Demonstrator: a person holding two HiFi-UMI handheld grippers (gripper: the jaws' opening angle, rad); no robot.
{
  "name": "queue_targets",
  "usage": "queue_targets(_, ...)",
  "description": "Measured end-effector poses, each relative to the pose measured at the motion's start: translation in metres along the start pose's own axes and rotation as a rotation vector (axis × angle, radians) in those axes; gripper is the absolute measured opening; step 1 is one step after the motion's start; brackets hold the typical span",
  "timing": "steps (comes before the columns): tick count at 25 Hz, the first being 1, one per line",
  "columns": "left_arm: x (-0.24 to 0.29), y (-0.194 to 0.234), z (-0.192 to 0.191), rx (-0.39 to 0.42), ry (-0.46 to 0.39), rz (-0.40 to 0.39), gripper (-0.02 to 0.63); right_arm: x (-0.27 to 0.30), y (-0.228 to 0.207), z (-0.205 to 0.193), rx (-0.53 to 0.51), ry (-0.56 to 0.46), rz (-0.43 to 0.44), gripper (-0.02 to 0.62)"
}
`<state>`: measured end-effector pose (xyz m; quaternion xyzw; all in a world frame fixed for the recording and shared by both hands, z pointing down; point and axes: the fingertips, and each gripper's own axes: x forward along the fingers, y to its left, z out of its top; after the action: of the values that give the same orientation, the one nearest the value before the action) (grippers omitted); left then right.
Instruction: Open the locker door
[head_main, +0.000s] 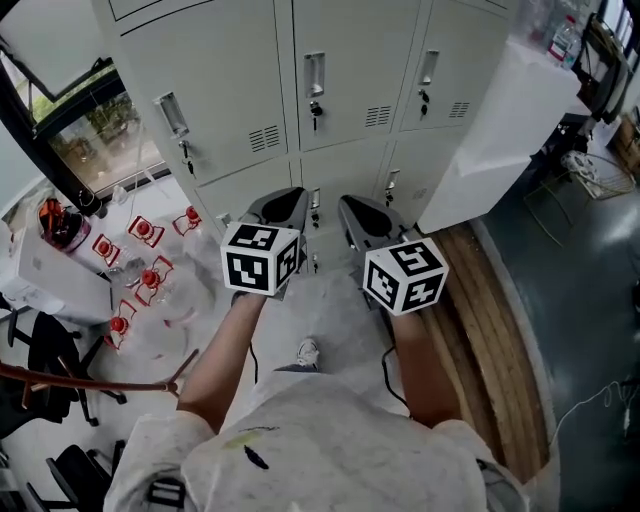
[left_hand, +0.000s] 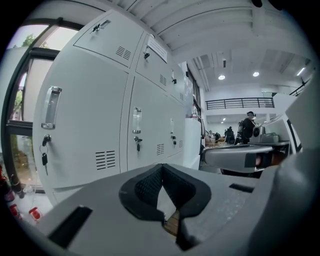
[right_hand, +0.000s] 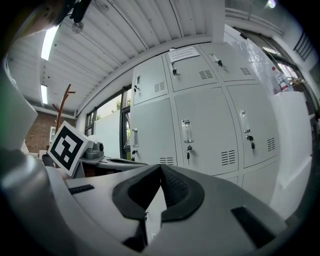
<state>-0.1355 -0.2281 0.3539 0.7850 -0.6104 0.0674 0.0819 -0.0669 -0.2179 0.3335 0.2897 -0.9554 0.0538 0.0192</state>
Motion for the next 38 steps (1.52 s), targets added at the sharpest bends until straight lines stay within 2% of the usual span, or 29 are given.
queue_targets(12,0.061,0.081,0.028,-0.015,-0.018,-0.009,0.007,0.100,-0.033,0.031,-0.042,-0.008,-0.007,0.005)
queue_targets(25,0.097,0.126,0.041,-0.001,-0.021,-0.045,0.006,0.168,-0.055,0.066,-0.078,-0.065,-0.033,0.008)
queue_targets(29,0.102,0.132,0.044,-0.004,-0.031,-0.057,0.007,0.182,-0.057,0.070,-0.091,-0.059,-0.034,0.067)
queue_targets(38,0.109,0.143,0.051,-0.002,-0.046,-0.056,0.007,0.207,-0.076,0.078,-0.116,-0.061,-0.071,0.103)
